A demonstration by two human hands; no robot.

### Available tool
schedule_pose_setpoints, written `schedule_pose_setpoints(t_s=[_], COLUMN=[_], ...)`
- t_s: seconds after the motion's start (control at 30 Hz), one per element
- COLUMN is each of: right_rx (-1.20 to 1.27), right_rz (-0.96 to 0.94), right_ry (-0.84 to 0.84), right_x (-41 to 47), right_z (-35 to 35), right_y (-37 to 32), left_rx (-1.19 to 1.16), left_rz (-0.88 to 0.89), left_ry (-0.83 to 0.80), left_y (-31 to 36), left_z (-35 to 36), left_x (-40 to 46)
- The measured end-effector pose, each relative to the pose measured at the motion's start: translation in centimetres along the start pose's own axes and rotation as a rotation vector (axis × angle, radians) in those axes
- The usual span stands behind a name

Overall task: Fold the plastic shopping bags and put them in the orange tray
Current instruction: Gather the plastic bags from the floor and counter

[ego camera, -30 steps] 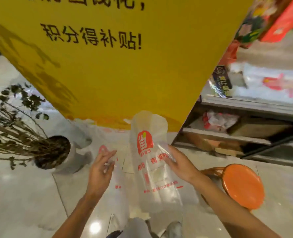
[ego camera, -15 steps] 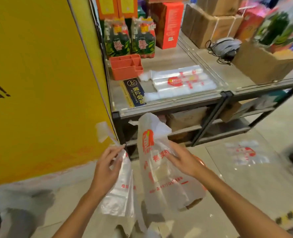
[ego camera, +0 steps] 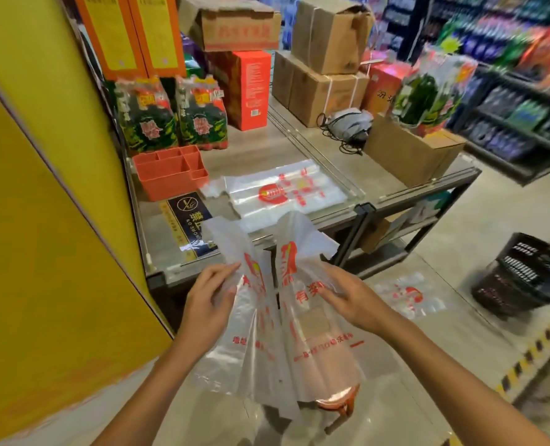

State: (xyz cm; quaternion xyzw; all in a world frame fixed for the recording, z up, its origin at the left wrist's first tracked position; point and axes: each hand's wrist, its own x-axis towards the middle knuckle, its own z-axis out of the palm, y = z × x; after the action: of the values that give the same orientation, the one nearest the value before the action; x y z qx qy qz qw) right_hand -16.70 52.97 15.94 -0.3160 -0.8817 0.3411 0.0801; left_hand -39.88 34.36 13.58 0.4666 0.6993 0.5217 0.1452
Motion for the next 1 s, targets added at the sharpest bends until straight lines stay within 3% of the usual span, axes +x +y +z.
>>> schedule_pose_setpoints(t_s=[0.23,0.47,0.8,1.0], right_rx=[-0.046,0.028,0.053,-0.064], right_rz=[-0.113,-0.287,-0.593,-0.754], right_ry=[-0.025,-0.155,-0.372,-0.520], right_x=[5.2,11.9,22.1,25.6], right_z=[-4.0,-7.7,-13.6,-17.6], right_y=[-1.0,1.2,8.3,7.9], left_rx=[-0.047,0.005,0.274,0.384], left_rz=[-0.043,-0.117,-0.194,-0.247], left_ry=[0.068,0.252,0.474,0.553], left_y=[0.8,1.8,6.4,9.5], left_z=[-1.2,-0.4,8.3,11.9], left_x=[4.6,7.2,9.1,9.1])
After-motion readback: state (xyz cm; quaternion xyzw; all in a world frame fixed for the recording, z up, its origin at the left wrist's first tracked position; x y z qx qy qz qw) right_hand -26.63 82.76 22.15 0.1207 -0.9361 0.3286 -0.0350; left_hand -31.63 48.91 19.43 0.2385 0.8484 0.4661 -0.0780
